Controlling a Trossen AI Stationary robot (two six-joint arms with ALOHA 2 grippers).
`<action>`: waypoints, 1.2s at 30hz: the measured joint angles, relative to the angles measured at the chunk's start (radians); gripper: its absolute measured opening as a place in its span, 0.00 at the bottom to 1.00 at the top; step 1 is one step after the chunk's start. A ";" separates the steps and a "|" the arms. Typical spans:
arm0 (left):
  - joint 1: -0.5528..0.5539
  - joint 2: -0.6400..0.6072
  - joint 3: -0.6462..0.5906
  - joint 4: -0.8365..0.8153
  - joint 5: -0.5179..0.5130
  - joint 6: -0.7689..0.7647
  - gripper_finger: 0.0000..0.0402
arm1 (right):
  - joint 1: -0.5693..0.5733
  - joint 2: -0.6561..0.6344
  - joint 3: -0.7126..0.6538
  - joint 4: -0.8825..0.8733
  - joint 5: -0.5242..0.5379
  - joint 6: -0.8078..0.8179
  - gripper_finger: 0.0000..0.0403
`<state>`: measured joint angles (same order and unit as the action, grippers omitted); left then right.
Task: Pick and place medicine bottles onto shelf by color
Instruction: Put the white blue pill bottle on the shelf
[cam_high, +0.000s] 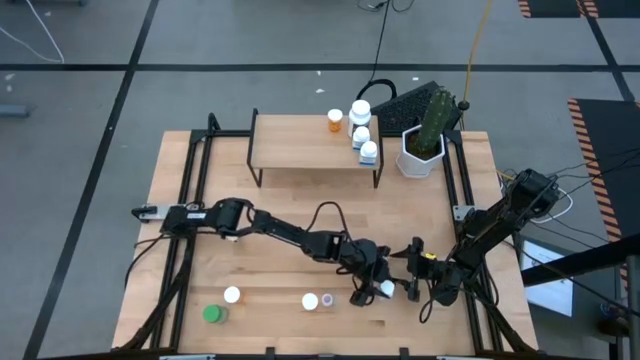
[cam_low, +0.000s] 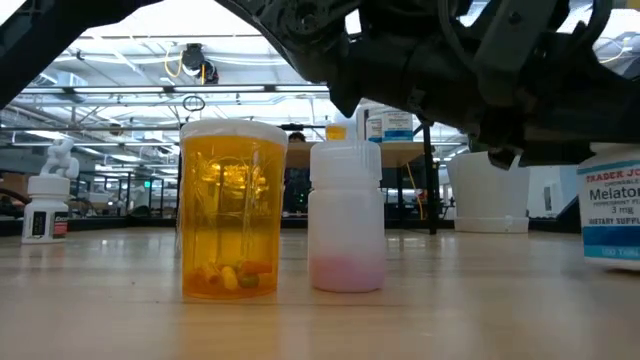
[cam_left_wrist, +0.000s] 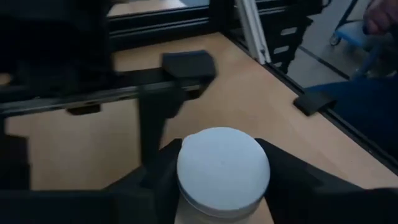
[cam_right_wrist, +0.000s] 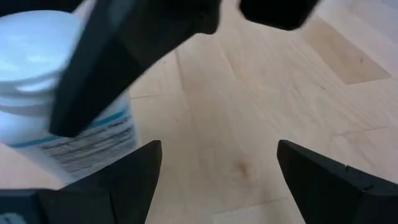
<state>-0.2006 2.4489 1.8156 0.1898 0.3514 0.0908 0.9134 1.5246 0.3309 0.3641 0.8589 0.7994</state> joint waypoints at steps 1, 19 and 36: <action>0.003 0.000 0.000 0.003 0.002 -0.012 0.42 | 0.000 0.000 0.000 0.000 0.000 0.000 0.78; 0.018 -0.401 -0.003 -0.528 -0.719 -0.117 0.43 | 0.004 0.000 0.000 0.012 0.001 0.054 0.78; 0.420 -0.636 -0.159 -0.534 -0.664 -0.015 0.45 | 0.003 0.000 0.000 0.027 0.002 0.053 0.78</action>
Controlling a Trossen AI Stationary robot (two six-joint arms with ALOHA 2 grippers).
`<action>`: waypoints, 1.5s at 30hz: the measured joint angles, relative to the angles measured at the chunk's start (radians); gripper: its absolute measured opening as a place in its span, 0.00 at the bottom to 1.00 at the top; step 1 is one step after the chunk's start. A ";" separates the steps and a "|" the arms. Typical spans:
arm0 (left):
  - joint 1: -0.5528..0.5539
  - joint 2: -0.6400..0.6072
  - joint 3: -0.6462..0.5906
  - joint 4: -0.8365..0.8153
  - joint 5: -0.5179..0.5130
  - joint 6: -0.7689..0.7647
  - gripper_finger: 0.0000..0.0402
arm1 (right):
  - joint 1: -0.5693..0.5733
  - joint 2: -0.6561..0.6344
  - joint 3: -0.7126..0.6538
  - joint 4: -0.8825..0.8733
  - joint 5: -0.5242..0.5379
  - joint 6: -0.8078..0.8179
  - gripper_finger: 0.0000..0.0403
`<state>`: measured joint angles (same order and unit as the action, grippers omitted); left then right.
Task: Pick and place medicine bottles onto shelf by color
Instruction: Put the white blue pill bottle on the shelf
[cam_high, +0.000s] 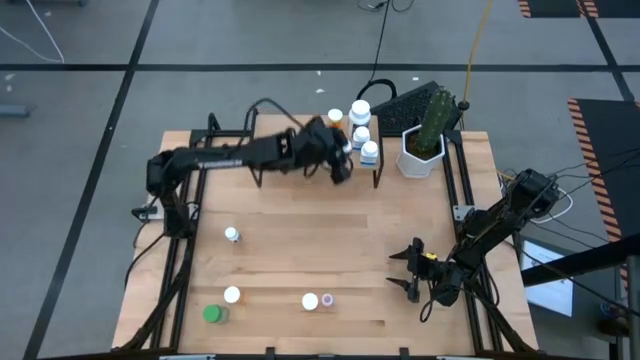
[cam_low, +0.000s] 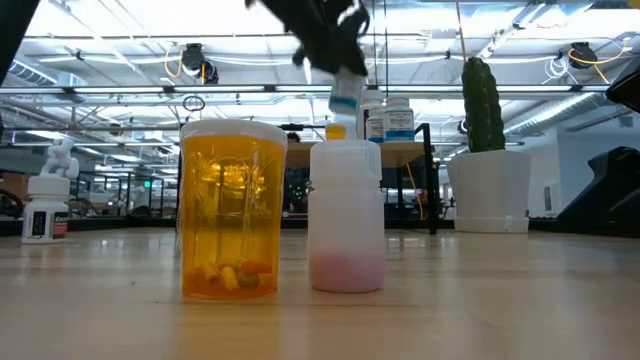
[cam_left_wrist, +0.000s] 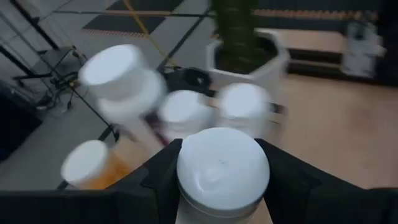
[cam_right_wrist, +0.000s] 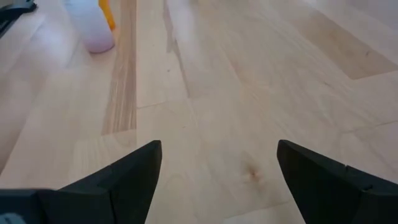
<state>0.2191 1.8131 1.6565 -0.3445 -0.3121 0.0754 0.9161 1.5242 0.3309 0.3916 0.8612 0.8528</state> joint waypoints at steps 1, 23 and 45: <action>0.030 0.005 -0.018 0.032 0.022 -0.004 0.46 | 0.000 0.000 0.000 0.000 0.000 0.000 0.78; 0.225 0.003 -0.331 0.482 0.206 -0.121 0.58 | 0.000 0.000 0.000 -0.015 0.001 0.025 0.78; 0.208 -0.020 -0.335 0.503 0.168 -0.132 0.91 | 0.000 0.000 0.000 -0.014 -0.001 0.025 0.78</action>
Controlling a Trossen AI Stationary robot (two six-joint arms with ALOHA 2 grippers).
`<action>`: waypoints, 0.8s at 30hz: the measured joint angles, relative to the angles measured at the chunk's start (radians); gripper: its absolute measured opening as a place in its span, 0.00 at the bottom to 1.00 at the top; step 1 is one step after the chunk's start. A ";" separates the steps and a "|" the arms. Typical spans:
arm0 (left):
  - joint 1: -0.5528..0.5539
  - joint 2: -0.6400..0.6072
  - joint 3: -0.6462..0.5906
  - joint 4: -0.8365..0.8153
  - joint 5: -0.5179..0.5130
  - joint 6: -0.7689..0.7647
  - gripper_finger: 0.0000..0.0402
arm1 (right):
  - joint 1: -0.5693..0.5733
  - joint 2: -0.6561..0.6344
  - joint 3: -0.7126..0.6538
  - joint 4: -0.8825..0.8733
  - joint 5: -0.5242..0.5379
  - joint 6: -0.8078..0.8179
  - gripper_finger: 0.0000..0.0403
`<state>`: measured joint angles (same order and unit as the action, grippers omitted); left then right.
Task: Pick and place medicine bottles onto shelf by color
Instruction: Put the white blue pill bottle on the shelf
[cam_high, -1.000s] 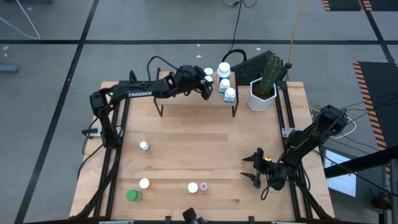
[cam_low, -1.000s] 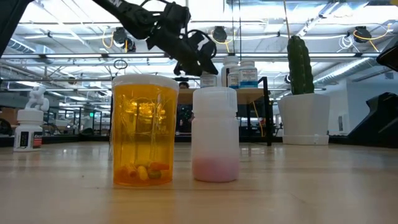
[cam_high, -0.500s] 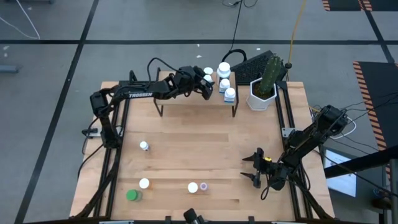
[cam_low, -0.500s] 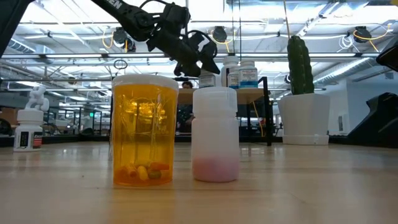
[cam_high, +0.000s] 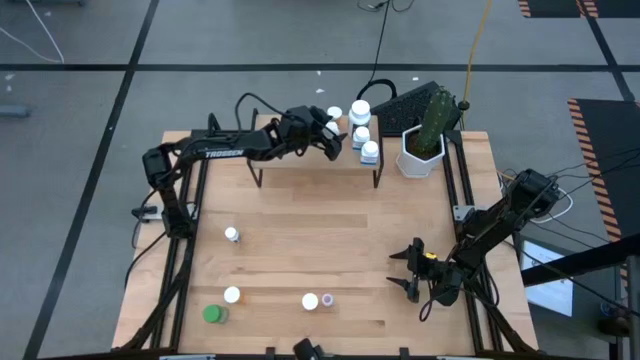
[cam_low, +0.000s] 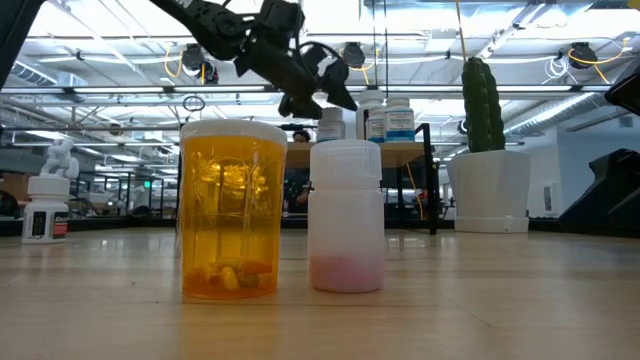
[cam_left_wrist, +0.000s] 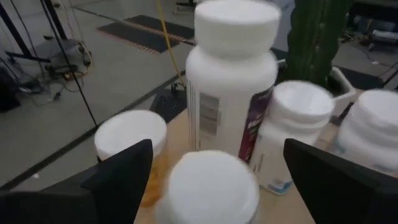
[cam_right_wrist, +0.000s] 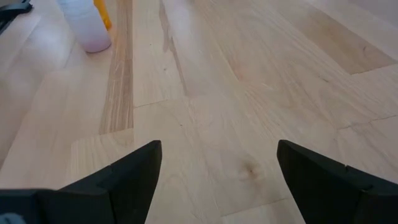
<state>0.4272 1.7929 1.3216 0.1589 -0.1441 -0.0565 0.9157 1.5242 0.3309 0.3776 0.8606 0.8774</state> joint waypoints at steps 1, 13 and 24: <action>-0.006 -0.010 0.000 -0.006 -0.010 0.003 0.92 | 0.000 0.000 0.000 -0.001 0.000 0.000 0.78; -0.096 -0.145 0.003 -0.162 -0.173 0.088 0.87 | 0.000 0.000 0.000 -0.001 -0.009 0.001 0.78; -0.129 -0.143 0.002 -0.486 -0.292 0.022 0.66 | 0.000 0.000 0.000 -0.005 -0.027 -0.007 0.78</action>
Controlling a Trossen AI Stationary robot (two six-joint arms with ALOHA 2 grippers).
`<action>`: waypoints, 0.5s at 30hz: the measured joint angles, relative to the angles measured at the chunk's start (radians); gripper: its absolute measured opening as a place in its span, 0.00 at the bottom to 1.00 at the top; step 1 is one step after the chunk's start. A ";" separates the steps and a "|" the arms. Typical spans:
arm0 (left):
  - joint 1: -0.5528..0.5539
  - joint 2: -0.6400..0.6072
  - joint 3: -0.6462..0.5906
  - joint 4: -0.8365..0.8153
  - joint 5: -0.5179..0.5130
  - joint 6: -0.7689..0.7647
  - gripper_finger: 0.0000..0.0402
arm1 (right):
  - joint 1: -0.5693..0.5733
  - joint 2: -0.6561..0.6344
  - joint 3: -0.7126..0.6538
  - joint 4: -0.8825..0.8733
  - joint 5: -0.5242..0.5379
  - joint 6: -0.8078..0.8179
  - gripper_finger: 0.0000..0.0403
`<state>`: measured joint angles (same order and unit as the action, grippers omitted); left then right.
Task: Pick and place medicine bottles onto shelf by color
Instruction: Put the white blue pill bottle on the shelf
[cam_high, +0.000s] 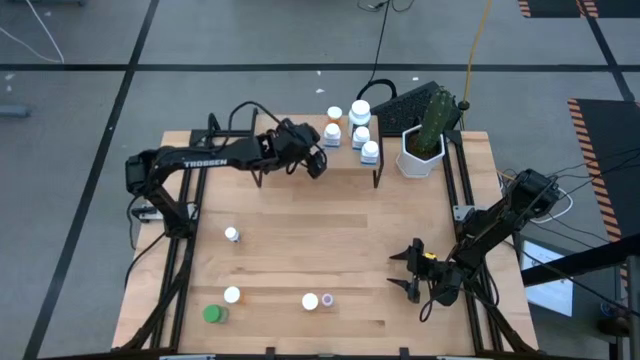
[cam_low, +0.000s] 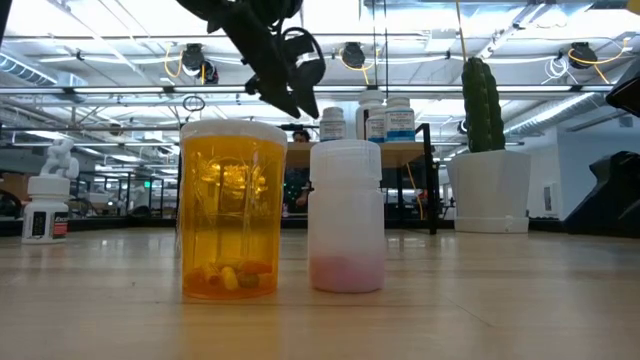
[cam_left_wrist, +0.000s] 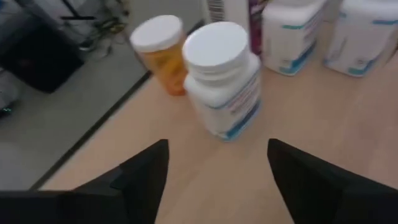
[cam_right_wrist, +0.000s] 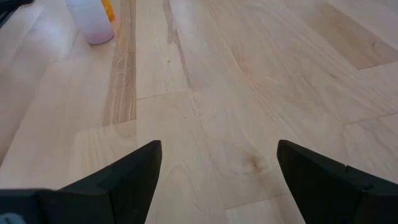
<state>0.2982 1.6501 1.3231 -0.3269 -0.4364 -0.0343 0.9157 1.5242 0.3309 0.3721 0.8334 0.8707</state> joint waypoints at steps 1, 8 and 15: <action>-0.001 0.000 0.000 -0.001 -0.024 0.001 0.64 | 0.000 0.000 0.000 0.000 0.000 0.000 0.78; 0.043 0.049 0.000 0.035 -0.081 -0.006 0.49 | 0.000 0.000 0.000 0.003 0.001 0.000 0.78; 0.081 0.123 0.000 0.077 -0.039 -0.025 0.45 | 0.000 0.000 0.000 0.004 0.001 0.000 0.78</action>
<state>0.3796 1.7730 1.3231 -0.2500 -0.4758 -0.0590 0.9157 1.5242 0.3309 0.3764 0.8349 0.8703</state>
